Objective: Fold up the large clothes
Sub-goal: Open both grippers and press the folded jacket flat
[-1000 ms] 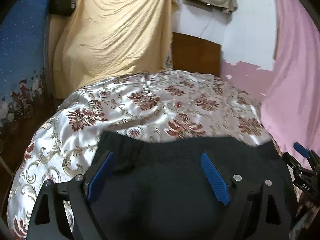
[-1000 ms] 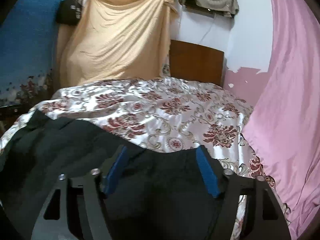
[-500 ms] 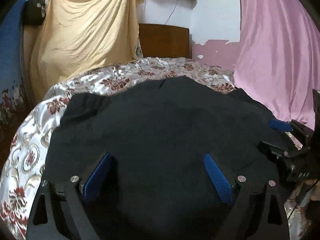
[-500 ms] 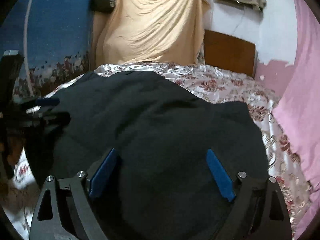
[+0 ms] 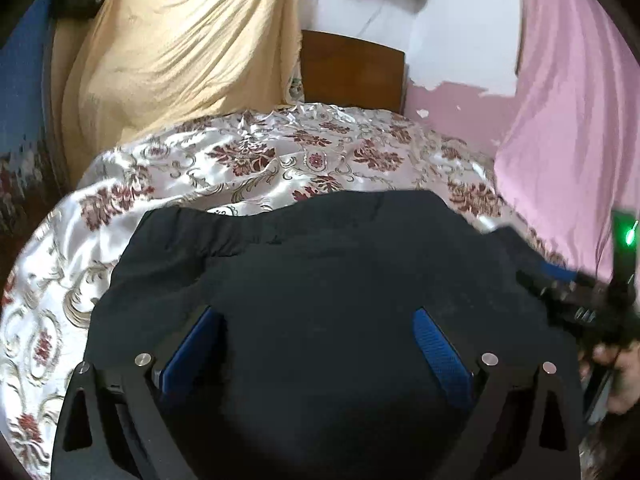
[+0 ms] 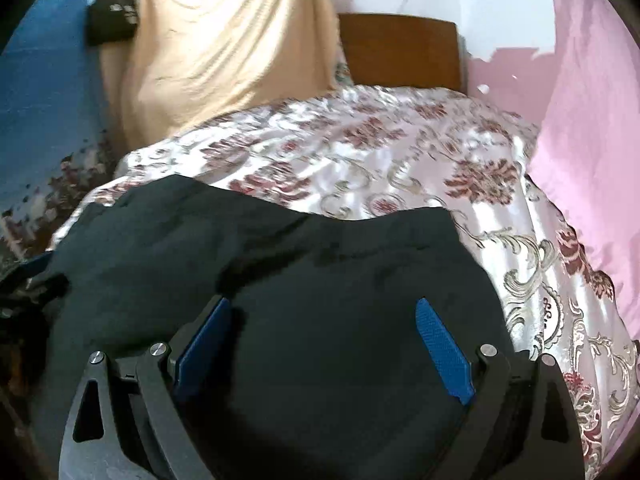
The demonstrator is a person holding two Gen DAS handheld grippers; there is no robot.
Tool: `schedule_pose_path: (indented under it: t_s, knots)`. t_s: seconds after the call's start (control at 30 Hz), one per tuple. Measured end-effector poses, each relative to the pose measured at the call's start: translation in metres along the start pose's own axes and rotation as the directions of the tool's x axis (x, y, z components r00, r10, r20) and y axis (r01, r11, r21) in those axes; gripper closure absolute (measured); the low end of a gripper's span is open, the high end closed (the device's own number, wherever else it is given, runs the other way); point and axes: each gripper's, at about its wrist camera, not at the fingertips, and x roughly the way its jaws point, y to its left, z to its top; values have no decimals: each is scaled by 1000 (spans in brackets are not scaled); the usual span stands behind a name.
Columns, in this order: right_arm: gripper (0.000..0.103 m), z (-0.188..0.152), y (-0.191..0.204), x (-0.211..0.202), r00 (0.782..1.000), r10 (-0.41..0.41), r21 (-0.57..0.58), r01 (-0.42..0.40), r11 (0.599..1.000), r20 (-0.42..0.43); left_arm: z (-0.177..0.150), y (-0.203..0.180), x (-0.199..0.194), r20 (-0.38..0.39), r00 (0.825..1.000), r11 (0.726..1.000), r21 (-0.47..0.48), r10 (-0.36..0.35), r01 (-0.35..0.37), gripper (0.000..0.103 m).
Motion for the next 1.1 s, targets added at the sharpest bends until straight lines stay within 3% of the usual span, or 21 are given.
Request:
schedule_pose_path:
  t_s: [0.13,0.27,0.4,0.57,0.77,0.93,1.1]
  knots:
    - [12,-15,-10,11,1000,-13,39,13,999,5,-3,8,12,-8,999,997,-51,-52,51,0]
    - [12,-26,-8,14,998,-63,15,63,998,26,-5,-7,25,2,1000,1000,9,-28,28,0]
    - [8,-26,-17,22,999,-53,52,52,997,8,-3,-13,35,-6,1000,999,32,-11,11,0]
    - [2,-26,-28,36,1000,-24,94,26,995,-17,9,7,33,0,998,997,-40,-66,66,0]
    - [2,-33,-42,48,999,34,156,-30,987,-25,11,41,39,-12,1000,986,-166,-22,20,0]
    - [1,-40,-47,56,997,65,188,-58,980,-31,7,30,53,-32,999,991,-131,-4,0,0]
    - [1,-45,-52,56,996,84,217,-79,973,-12,1,19,62,0,999,996,-82,33,-33,0]
